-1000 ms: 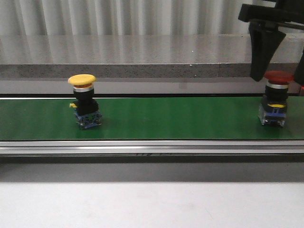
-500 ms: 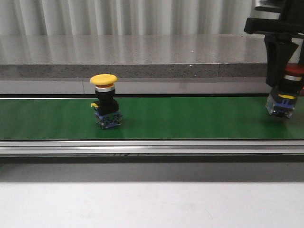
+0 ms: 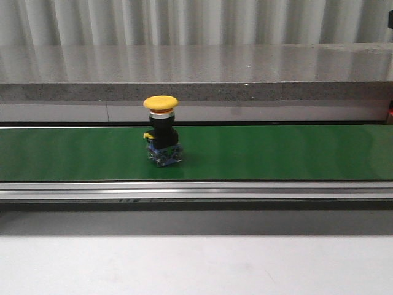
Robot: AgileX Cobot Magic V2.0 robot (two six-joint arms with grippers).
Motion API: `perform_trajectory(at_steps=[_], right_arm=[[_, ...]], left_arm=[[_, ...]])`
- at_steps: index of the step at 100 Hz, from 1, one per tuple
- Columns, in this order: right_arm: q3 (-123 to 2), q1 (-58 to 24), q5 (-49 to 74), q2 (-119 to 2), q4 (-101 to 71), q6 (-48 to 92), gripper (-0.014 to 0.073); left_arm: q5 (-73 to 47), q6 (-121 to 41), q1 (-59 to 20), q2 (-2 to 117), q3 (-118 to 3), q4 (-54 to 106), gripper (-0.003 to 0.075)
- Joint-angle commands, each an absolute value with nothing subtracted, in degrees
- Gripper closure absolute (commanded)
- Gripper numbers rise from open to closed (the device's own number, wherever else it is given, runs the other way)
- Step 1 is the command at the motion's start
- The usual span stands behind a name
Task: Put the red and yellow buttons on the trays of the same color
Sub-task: 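Grasp the red button with the right gripper and carry it over the red tray, then lower the red button into the red tray and open the right gripper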
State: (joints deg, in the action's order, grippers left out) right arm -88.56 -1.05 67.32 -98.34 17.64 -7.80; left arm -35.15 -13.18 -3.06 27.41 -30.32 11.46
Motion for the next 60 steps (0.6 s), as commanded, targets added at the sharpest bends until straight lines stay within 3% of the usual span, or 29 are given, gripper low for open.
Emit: perform_trajectory(at_steps=[1,28,60], right_arm=[[-90.49,1.10,64.62,-95.83,21.21,-7.73,0.0463],[-90.49,10.50,58.58,-96.00,19.60,-6.26,0.0463],[-95.08,21.23,55.58,-102.47,0.00,7.10,0.0463]], left_arm=[[-30.88,-12.89,-3.61,27.63,-31.82,12.21,0.0740],[-30.88,-12.89,-3.61,27.63,-31.82,12.21,0.0740],[-30.88,-12.89,-3.61,27.63,-31.82,12.21,0.0740]])
